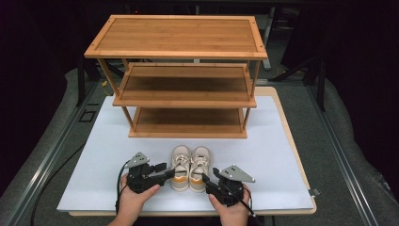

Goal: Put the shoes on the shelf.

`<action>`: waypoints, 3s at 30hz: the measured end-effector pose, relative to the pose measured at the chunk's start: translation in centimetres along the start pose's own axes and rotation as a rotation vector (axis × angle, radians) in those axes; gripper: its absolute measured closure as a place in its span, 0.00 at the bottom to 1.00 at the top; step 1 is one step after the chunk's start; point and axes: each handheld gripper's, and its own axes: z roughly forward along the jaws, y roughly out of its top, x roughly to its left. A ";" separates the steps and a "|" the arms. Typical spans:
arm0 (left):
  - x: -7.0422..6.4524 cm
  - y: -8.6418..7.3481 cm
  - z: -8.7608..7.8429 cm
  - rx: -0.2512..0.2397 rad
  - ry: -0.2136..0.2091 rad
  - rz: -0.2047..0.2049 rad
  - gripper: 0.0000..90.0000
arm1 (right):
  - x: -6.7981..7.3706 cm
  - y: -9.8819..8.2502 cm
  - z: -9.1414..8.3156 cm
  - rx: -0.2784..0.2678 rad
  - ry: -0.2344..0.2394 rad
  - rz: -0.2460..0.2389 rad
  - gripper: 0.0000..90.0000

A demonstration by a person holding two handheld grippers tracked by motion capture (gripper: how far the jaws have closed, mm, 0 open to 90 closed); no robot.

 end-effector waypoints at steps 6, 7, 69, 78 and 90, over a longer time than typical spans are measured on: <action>0.1 -0.1 0.3 -0.001 0.008 -0.007 0.57 | -0.2 -0.1 0.5 0.006 -0.012 0.003 0.58; 0.1 0.0 0.5 0.004 0.011 0.000 0.58 | -0.3 -0.2 0.7 0.014 -0.009 0.007 0.58; -0.8 -2.6 3.8 -0.187 0.151 -0.210 0.57 | -0.4 -2.1 4.6 -0.091 -0.061 0.296 0.57; -0.7 -2.5 3.8 -0.179 0.149 -0.208 0.60 | -0.4 -2.1 4.6 -0.089 -0.064 0.308 0.61; -0.6 -2.3 3.7 -0.179 0.151 -0.216 0.62 | -0.2 -1.8 4.8 -0.110 -0.087 0.291 0.62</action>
